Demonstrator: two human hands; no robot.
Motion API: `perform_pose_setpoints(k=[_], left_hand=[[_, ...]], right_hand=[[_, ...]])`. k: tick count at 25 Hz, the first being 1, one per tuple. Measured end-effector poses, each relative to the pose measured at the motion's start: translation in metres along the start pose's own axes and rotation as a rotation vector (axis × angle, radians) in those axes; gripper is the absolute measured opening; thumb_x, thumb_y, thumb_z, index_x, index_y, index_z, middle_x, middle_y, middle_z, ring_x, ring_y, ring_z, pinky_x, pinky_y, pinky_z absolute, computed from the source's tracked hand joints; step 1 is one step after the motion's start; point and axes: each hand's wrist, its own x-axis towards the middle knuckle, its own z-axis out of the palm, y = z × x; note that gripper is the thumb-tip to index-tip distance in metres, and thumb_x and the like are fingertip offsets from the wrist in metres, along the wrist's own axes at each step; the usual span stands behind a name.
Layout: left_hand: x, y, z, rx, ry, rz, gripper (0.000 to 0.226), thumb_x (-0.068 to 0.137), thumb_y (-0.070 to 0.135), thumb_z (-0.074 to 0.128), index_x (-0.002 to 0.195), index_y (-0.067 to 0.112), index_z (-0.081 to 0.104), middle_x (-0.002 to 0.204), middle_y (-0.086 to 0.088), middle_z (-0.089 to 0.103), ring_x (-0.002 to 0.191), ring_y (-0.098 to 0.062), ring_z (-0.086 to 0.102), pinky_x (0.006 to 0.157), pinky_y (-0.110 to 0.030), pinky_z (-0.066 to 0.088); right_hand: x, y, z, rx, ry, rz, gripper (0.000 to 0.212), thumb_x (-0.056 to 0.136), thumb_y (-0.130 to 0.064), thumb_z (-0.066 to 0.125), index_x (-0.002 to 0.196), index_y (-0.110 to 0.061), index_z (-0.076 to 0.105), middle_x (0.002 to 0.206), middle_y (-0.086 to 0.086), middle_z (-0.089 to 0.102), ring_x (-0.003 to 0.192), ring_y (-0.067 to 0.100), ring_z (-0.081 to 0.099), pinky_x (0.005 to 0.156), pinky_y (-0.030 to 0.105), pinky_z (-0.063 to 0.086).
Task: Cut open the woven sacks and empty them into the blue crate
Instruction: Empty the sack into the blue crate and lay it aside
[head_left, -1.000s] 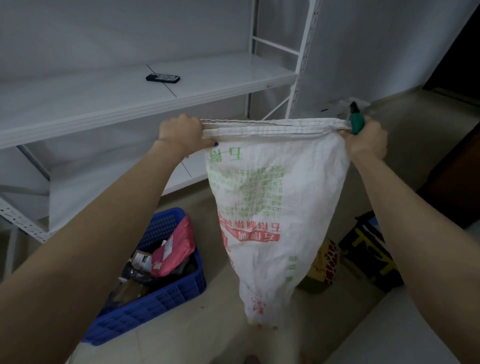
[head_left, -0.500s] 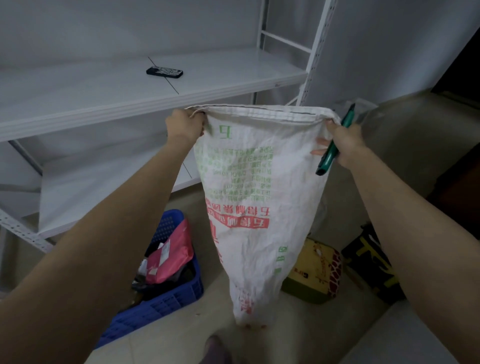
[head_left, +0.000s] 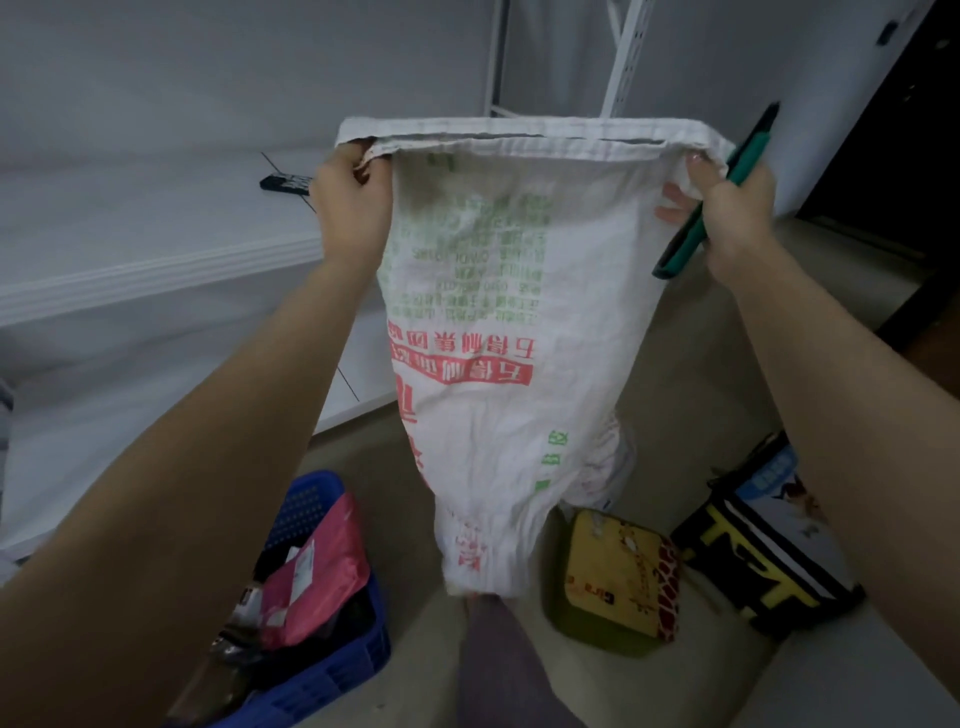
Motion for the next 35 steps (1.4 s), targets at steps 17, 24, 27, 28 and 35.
perform_pose_setpoints(k=[17, 24, 27, 28, 35], left_hand=[[-0.169, -0.053, -0.038, 0.35, -0.459, -0.114, 0.034, 0.067, 0.038, 0.054, 0.072, 0.007, 0.065, 0.068, -0.011, 0.059, 0.067, -0.012, 0.052, 0.063, -0.036, 0.046], [-0.302, -0.107, -0.073, 0.507, -0.817, -0.247, 0.062, 0.074, 0.042, 0.068, 0.127, 0.016, 0.05, 0.091, 0.003, 0.059, 0.075, -0.016, 0.056, 0.066, -0.026, 0.041], [-0.339, -0.141, -0.101, 0.597, -1.12, -0.276, 0.068, 0.068, 0.058, 0.053, 0.111, 0.007, 0.063, 0.09, -0.007, 0.066, 0.086, -0.023, 0.063, 0.066, -0.025, 0.036], [-0.348, -0.15, -0.11, 0.678, -1.26, -0.254, 0.062, 0.073, 0.057, 0.052, 0.106, 0.006, 0.065, 0.094, -0.01, 0.068, 0.091, -0.025, 0.064, 0.067, -0.027, 0.037], [-0.429, -0.184, -0.181, 0.885, -1.753, -0.258, 0.031, 0.091, 0.025, 0.056, 0.118, 0.013, 0.057, 0.12, -0.006, 0.059, 0.112, -0.022, 0.053, 0.086, -0.024, 0.037]], right_hand=[[-0.057, 0.133, -0.113, -0.285, -0.195, 0.435, 0.021, 0.078, -0.018, 0.073, 0.088, -0.012, 0.055, 0.067, 0.002, 0.05, 0.051, 0.014, 0.047, 0.043, 0.018, 0.037], [-0.183, 0.234, -0.198, -0.434, -0.109, 0.834, 0.043, 0.078, -0.021, 0.076, 0.116, -0.006, 0.063, 0.107, 0.009, 0.067, 0.095, 0.025, 0.065, 0.083, 0.035, 0.054], [-0.243, 0.249, -0.207, -0.544, -0.07, 0.969, 0.028, 0.076, -0.021, 0.077, 0.092, -0.002, 0.064, 0.085, 0.013, 0.062, 0.074, 0.025, 0.059, 0.065, 0.032, 0.048], [-0.262, 0.252, -0.204, -0.594, -0.054, 0.988, 0.026, 0.076, -0.022, 0.078, 0.084, -0.003, 0.061, 0.078, 0.012, 0.059, 0.069, 0.024, 0.055, 0.061, 0.03, 0.044], [-0.41, 0.29, -0.198, -0.781, -0.02, 1.219, 0.039, 0.079, -0.023, 0.075, 0.108, -0.002, 0.059, 0.069, 0.004, 0.051, 0.056, 0.015, 0.046, 0.044, 0.019, 0.041]])
